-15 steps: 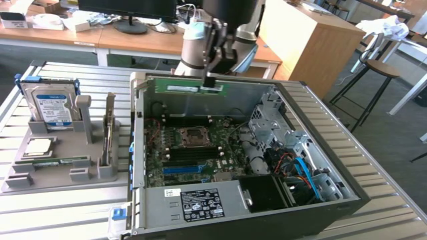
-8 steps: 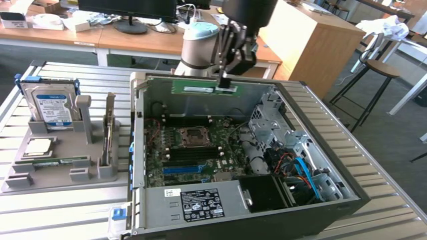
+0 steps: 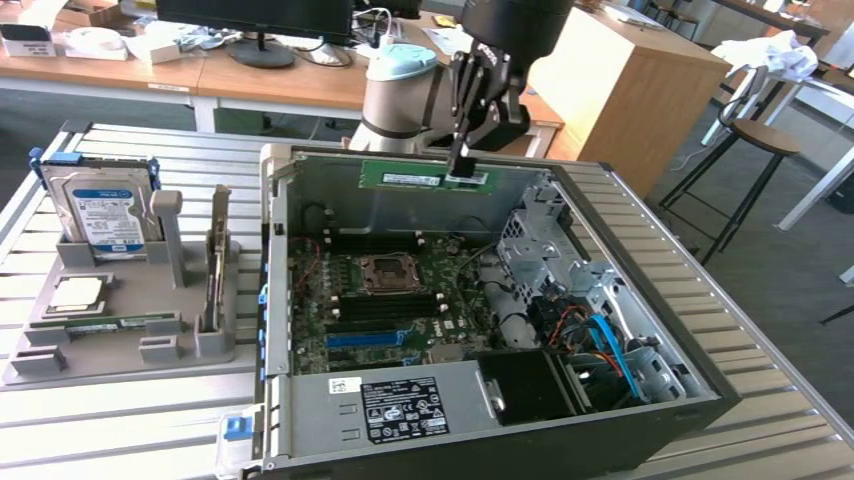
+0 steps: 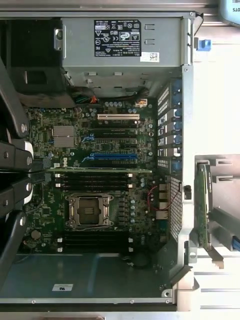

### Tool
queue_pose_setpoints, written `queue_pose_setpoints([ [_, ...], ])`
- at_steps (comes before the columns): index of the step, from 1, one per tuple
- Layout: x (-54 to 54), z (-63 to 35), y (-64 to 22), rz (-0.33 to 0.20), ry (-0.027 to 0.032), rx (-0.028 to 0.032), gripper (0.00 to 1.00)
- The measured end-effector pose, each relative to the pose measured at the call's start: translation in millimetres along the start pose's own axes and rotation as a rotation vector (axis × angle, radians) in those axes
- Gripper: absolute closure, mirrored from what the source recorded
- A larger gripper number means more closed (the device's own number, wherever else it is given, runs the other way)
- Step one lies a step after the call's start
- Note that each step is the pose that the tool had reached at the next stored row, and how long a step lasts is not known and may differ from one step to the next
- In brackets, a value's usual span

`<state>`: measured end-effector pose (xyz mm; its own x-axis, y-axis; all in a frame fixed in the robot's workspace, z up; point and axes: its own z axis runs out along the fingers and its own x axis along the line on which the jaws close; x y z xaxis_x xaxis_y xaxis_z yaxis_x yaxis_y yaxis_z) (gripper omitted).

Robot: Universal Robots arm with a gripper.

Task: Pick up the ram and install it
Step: 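Pick up the ram and move it above insertion slot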

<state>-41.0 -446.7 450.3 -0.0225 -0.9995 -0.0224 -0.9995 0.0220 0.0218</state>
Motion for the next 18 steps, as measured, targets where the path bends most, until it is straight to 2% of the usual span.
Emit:
queue_pose_setpoints([
  [4,-6.0,0.4,0.1,0.000,-0.0002,0.0002,0.89],
  [18,-41.3,3.8,0.8,0.000,-0.0076,0.0004,0.89],
])
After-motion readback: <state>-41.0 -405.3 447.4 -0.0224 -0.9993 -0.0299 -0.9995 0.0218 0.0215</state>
